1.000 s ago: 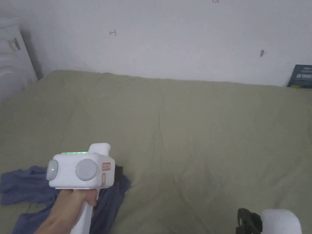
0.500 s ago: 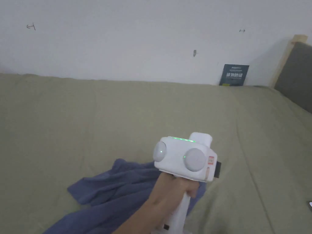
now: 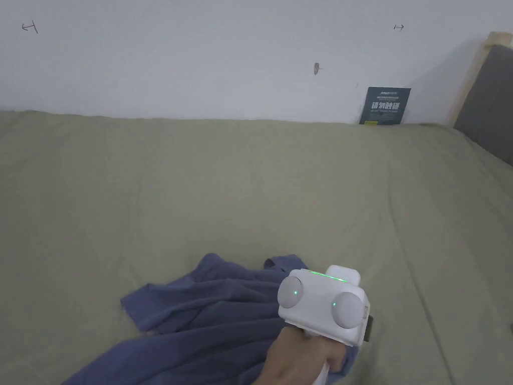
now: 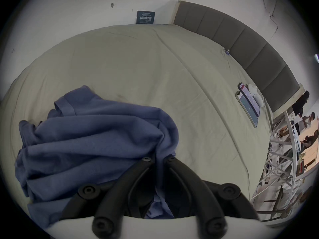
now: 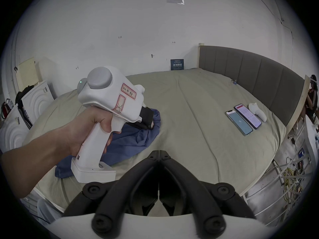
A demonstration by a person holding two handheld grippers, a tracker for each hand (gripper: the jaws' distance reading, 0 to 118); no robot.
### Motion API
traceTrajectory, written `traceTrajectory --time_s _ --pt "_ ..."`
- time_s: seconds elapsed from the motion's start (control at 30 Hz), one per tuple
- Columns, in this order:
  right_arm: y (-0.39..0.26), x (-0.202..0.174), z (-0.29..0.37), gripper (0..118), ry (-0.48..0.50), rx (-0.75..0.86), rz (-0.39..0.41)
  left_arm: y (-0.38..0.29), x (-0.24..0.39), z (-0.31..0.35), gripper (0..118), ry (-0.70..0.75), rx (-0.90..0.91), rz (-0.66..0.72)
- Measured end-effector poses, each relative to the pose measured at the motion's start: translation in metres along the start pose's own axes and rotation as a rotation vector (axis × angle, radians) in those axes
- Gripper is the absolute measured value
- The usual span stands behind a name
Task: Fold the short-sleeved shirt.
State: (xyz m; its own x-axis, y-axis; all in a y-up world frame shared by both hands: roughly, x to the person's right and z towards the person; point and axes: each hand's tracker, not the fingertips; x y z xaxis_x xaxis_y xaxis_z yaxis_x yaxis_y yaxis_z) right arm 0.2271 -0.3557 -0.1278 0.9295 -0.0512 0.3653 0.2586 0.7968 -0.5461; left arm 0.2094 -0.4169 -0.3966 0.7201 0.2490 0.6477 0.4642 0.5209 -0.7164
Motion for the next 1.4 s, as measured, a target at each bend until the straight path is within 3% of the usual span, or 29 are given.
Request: traceTrajectory --time_s 0.03,0.1,0.2,0.43,0.5,0.53,0.57,0.6,0.77,1.0,1.4 --pt "0.000 -0.001 0.001 0 0.002 0.000 -0.001 -0.003 -0.002 0.006 118 0.003 0.012 0.002" --pt "0.002 -0.003 0.005 0 0.004 0.009 0.001 -0.019 0.003 0.027 114 -0.049 0.063 0.017" --pt "0.004 -0.007 0.012 0 0.015 0.025 0.000 -0.027 -0.007 0.073 114 0.043 0.073 -0.039" --pt "0.007 -0.028 0.034 0 0.077 0.074 0.026 -0.122 -0.065 0.201 109 0.057 0.212 0.136" --pt "0.006 -0.034 0.040 0 0.106 0.090 0.031 -0.152 -0.076 0.238 89 0.093 0.243 0.166" --pt "0.006 -0.038 0.044 0 0.113 0.102 0.034 -0.171 -0.083 0.259 67 0.141 0.295 0.188" --pt "0.005 -0.042 0.046 0 0.114 0.110 0.043 -0.186 -0.090 0.276 32 0.179 0.335 0.219" --pt "0.005 -0.045 0.047 0 0.119 0.114 0.053 -0.199 -0.086 0.290 13 0.247 0.331 0.212" --pt "0.002 -0.059 0.057 0 0.165 0.136 0.074 -0.258 -0.101 0.349 12 0.382 0.417 0.287" --pt "-0.006 -0.074 0.066 0 0.194 0.139 0.120 -0.291 -0.131 0.368 12 0.387 0.413 0.357" --pt "-0.010 -0.083 0.046 0 0.194 0.085 0.147 -0.258 -0.194 0.294 13 0.323 0.270 0.359"
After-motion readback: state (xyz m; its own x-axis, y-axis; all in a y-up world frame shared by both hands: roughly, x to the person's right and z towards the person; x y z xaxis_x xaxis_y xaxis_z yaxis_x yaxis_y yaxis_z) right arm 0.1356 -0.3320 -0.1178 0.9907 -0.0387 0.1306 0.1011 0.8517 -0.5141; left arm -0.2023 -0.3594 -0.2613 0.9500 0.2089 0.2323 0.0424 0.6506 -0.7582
